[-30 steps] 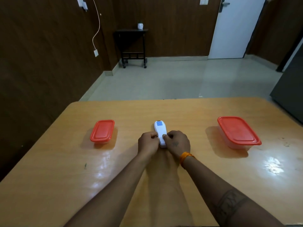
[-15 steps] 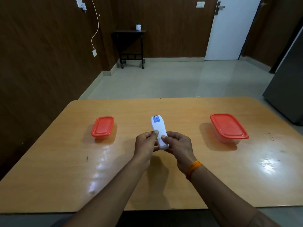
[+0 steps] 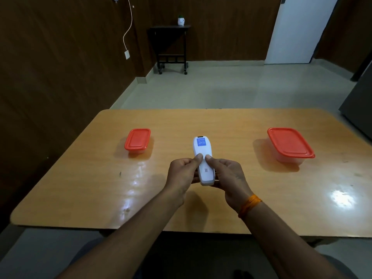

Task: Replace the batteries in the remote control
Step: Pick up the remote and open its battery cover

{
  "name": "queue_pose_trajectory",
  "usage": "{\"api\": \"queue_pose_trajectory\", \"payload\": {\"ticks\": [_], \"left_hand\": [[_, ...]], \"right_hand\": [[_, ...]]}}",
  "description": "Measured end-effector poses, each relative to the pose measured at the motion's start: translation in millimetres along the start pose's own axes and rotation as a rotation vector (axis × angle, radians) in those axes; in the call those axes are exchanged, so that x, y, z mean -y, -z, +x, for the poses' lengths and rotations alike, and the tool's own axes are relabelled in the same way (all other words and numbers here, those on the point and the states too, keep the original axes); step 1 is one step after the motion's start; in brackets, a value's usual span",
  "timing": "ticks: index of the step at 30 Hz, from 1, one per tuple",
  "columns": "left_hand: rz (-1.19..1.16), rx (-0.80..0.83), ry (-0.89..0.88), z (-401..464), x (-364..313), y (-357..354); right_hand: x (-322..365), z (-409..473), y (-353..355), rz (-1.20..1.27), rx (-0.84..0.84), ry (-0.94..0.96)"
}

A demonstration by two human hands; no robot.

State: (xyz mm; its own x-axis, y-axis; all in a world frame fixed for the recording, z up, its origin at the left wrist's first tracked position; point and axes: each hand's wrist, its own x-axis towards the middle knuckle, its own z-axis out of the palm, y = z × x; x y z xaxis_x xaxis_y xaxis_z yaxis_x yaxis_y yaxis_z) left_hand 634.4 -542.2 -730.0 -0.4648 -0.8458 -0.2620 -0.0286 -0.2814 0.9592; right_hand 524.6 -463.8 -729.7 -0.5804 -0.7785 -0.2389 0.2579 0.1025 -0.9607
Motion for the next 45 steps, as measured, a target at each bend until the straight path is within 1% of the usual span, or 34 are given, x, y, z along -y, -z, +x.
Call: {"api": "queue_pose_trajectory", "payload": {"ticks": [6, 11, 17, 24, 27, 29, 31, 33, 34, 36, 38, 41, 45], "left_hand": [[0.005, -0.006, 0.025, 5.5, 14.0, -5.6], [0.045, 0.001, 0.010, 10.5, 14.3, -5.6], [0.035, -0.026, 0.032, 14.4, 21.6, -1.6], [-0.039, 0.011, 0.059, 13.3, 20.4, 3.3], [-0.078, 0.014, 0.101, 12.0, 16.7, 3.4], [-0.078, -0.004, 0.100, 12.1, 17.8, 2.7], [-0.072, -0.045, 0.091, 12.7, 20.4, 2.3], [-0.084, -0.090, 0.089, 14.2, 22.8, 3.2], [-0.092, -0.107, 0.091, 15.0, 23.4, 3.6], [-0.103, -0.129, 0.097, 15.3, 23.5, 3.9], [-0.094, -0.146, 0.098, 14.9, 23.8, 3.1], [-0.051, -0.139, 0.085, 15.6, 25.5, 2.2], [0.003, -0.148, 0.052, 21.4, 25.8, 7.1]], "right_hand": [[-14.4, 5.7, 4.8, -0.046, -0.059, 0.021], [-22.6, 12.0, 3.3, -0.083, -0.051, 0.074], [-25.6, 12.8, 3.3, -0.102, 0.016, 0.068], [-17.7, 10.1, 12.8, -0.077, 0.085, 0.019], [-15.8, 13.5, 16.1, -0.207, 0.094, 0.080], [-20.4, 14.9, 16.0, -0.272, 0.061, 0.111], [-28.2, 17.0, 15.7, -0.415, -0.048, 0.189], [-30.9, 16.1, 15.4, -0.656, -0.164, 0.319], [-30.8, 13.9, 14.4, -0.744, -0.183, 0.380], [-31.6, 8.4, 10.7, -0.842, -0.158, 0.444], [-33.9, 4.4, 7.2, -0.930, -0.140, 0.446], [-37.3, 3.4, 5.8, -0.996, -0.168, 0.464], [-34.6, 3.0, 6.2, -0.889, -0.150, 0.457]]}}
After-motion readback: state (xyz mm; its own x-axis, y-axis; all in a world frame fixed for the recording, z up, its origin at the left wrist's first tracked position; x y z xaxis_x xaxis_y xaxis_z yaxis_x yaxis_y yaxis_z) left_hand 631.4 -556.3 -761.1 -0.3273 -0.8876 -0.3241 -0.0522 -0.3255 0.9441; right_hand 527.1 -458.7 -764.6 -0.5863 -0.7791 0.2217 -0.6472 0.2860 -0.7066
